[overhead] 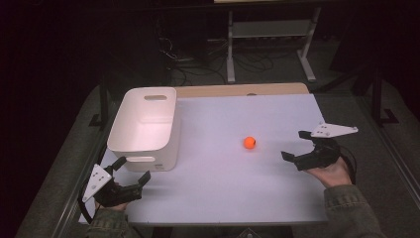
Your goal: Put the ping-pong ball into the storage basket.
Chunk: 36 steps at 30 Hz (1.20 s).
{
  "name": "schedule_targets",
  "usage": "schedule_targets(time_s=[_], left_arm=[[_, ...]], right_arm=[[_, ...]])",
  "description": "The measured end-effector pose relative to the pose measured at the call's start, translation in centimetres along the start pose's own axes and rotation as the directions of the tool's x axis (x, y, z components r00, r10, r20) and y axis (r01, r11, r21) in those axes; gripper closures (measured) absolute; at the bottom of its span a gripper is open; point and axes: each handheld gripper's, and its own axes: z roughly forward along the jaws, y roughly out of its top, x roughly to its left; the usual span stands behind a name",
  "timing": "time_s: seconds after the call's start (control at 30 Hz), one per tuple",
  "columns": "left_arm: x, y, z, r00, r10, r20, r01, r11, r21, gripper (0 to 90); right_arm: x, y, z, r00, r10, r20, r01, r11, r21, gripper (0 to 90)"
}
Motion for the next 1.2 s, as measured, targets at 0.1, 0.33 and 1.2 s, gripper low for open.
schedule_targets(time_s=[0.1,0.33,1.2], left_arm=[[0.0,0.0,0.0,1.0000,-0.001,0.002,0.001,1.0000,-0.002,0.2],[0.0,0.0,-0.1,0.9999,0.002,0.012,-0.002,1.0000,-0.008,0.2],[0.1,0.0,0.2,0.9948,0.003,0.102,-0.003,1.0000,0.002,0.2]], right_arm=[[0.0,0.3,0.1,1.0000,-0.004,0.001,0.004,1.000,0.009,0.0],[-0.3,0.7,0.7,0.9999,-0.016,-0.002,0.016,0.999,0.036,0.0],[-0.9,2.7,1.6,0.9982,-0.057,-0.017,0.059,0.994,0.088,0.0]])
